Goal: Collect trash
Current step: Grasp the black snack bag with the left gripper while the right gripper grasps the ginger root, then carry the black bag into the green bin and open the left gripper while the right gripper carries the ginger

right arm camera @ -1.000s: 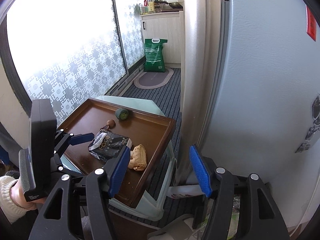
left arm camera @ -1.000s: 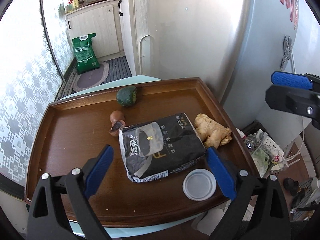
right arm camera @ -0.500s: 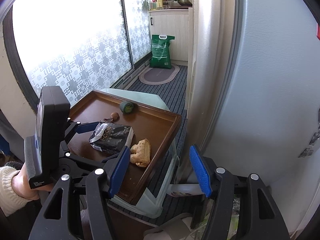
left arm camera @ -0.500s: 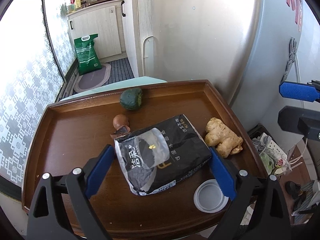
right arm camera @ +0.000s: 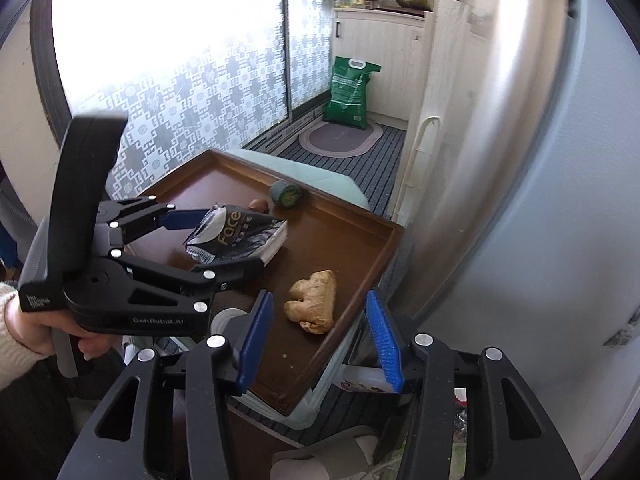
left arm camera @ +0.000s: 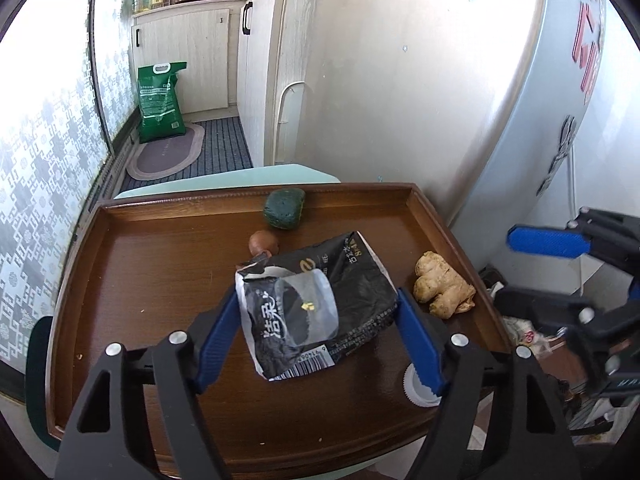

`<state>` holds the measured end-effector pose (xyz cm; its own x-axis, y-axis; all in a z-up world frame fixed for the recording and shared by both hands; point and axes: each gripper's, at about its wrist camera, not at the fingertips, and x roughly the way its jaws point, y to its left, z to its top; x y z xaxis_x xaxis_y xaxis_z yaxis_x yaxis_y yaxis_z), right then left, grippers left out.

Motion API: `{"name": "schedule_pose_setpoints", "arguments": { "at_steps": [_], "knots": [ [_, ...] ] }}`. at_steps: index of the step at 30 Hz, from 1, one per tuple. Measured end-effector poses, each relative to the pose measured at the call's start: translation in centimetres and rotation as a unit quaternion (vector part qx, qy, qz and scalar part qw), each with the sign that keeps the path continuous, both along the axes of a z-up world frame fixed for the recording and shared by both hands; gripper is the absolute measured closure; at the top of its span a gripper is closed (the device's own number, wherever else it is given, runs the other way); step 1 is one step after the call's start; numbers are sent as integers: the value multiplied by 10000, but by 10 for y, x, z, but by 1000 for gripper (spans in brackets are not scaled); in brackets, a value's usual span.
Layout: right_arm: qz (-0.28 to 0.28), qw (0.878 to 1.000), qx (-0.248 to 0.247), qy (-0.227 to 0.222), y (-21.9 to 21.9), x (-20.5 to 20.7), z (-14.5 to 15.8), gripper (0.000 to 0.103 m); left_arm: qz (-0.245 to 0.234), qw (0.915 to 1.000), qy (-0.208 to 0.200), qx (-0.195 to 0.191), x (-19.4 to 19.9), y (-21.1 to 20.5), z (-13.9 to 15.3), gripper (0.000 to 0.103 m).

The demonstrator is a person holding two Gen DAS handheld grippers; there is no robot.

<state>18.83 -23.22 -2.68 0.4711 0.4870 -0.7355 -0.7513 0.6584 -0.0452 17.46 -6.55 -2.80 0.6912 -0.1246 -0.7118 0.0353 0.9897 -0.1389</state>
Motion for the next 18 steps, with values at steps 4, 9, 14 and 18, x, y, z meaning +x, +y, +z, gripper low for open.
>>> {"name": "schedule_pose_setpoints", "arguments": {
  "at_steps": [4, 9, 14, 18],
  "knots": [
    [81, 9996, -252, 13, 17, 0, -10, 56, 29, 9997, -16, -253, -1, 11, 2, 26],
    [-27, 9990, -443, 74, 28, 7, -18, 58, 31, 9984, -196, -521, -10, 22, 13, 26],
    [-237, 9978, -568, 230, 38, 19, -28, 67, 15, 9971, -421, -642, -22, 30, 27, 26],
    [-387, 9972, -575, 281, 41, 22, -30, 71, -10, 9958, -595, -701, -31, 37, 39, 26]
  ]
}}
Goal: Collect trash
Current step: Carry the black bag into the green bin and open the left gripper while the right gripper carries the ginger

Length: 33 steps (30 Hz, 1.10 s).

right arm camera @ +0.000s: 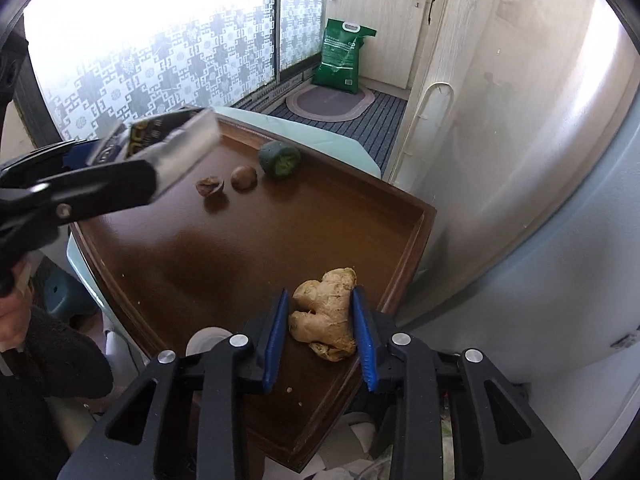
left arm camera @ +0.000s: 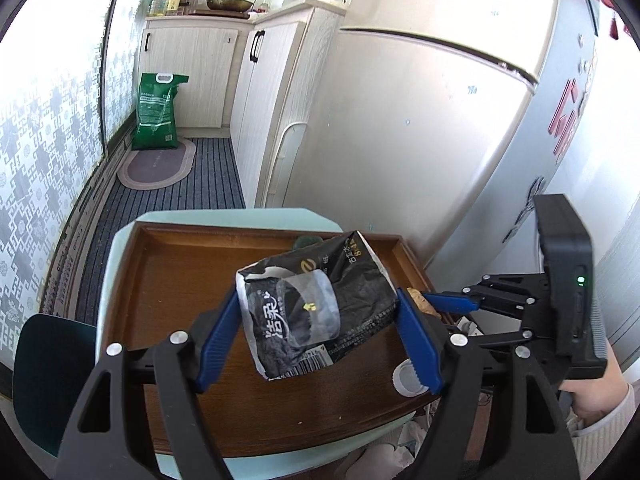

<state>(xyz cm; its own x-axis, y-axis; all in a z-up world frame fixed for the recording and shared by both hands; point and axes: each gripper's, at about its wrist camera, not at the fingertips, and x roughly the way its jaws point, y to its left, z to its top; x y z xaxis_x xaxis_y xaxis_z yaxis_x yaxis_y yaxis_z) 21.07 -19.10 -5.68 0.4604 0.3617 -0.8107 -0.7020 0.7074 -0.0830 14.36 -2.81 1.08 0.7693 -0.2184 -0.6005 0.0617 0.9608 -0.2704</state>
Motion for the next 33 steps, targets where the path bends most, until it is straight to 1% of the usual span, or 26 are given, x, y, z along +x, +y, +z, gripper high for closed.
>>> {"name": "schedule_pose_setpoints", "arguments": {
  "at_steps": [6, 11, 16, 27, 33],
  "knots": [
    [43, 10000, 35, -83, 17, -5, 4, 73, 143, 9997, -171, -25, -13, 19, 13, 26],
    [243, 9993, 269, -128, 37, -14, 15, 73, 335, 9992, -218, -46, -21, 39, 22, 26],
    [459, 9980, 419, -145, 60, -24, 26, 73, 548, 9982, -257, 49, -33, 63, 26, 26],
    [924, 9938, 604, -124, 114, -41, 38, 73, 1021, 9945, -126, 203, -59, 123, 20, 26],
    [1125, 9918, 604, -107, 141, -50, 40, 73, 1142, 9931, 21, 273, -67, 149, 11, 26]
  ]
}}
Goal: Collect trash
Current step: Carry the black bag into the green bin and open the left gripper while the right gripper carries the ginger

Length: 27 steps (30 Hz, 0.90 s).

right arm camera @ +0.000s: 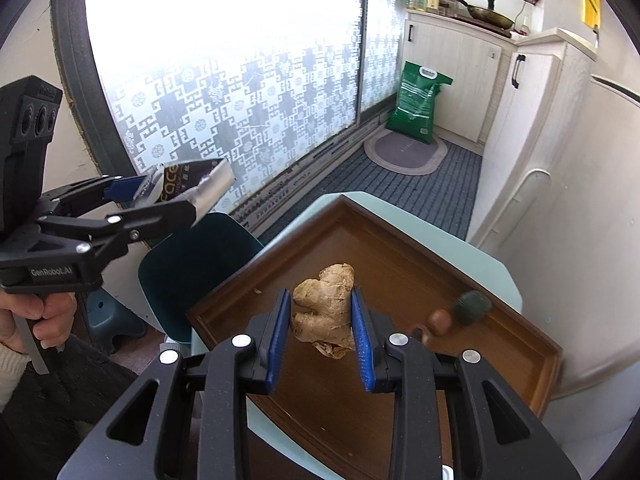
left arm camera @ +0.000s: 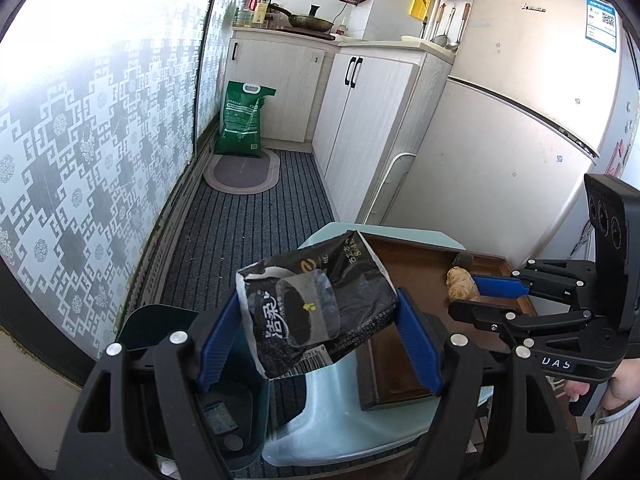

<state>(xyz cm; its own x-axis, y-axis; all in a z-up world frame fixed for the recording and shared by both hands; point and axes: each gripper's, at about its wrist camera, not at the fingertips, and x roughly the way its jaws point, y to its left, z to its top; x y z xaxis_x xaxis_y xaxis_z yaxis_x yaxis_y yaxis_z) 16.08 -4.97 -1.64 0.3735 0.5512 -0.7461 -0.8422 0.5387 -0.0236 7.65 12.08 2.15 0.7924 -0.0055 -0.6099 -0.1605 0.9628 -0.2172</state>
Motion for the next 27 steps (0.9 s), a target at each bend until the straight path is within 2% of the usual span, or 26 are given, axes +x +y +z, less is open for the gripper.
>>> {"name": "schedule_pose_setpoints", "arguments": {
  "at_steps": [12, 27],
  "knots": [
    [339, 9994, 68, 66, 50, -15, 0, 73, 297, 9984, 470, 102, -16, 46, -33, 26],
    [709, 9971, 88, 279, 104, -36, -12, 73, 428, 9895, 1372, 180, -23, 86, -101, 26]
  ]
}}
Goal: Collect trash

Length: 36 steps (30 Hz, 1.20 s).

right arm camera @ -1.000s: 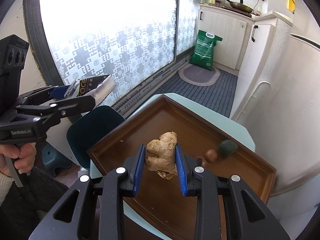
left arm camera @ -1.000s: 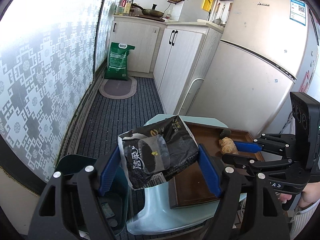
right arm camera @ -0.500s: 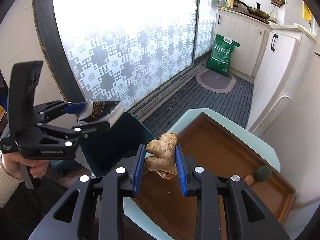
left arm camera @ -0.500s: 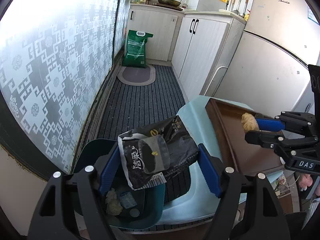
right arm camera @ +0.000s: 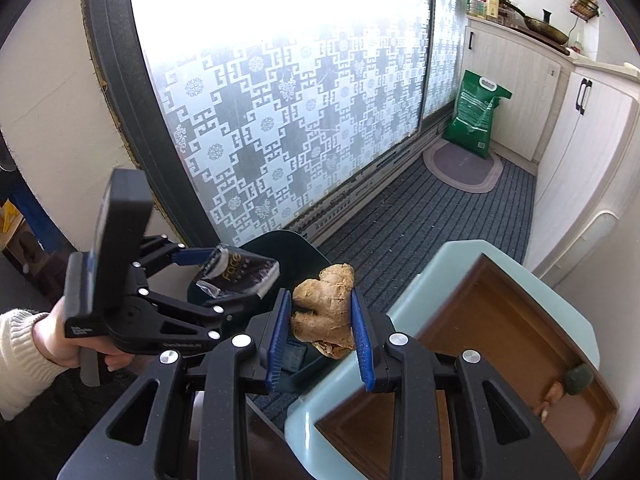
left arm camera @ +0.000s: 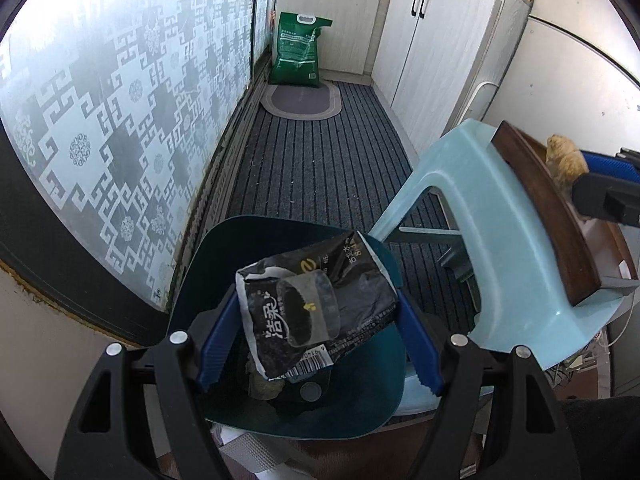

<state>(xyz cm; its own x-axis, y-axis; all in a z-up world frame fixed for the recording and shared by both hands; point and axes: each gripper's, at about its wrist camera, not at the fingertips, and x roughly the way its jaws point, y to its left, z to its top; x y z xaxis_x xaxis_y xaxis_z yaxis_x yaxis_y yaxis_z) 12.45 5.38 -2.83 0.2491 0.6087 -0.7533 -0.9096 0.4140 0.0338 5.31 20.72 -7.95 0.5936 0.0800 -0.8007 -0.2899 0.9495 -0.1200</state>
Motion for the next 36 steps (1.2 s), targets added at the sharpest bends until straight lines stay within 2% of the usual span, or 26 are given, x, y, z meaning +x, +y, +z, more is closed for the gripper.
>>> {"name": "schedule_pose_setpoints", "arguments": {
  "at_steps": [9, 17, 25, 36],
  "knots": [
    [152, 9996, -136, 176, 27, -9, -15, 73, 39, 9978, 662, -90, 4, 18, -44, 26],
    [230, 9980, -416, 405, 49, -19, -34, 73, 166, 9922, 1205, -275, 3, 34, -84, 25],
    [76, 9957, -659, 641, 63, -16, -55, 73, 249, 9915, 1220, -364, -6, 41, -93, 23],
    [-76, 9932, -839, 807, 77, -10, -73, 73, 320, 9940, 987, -344, -20, 53, -71, 17]
  ]
}}
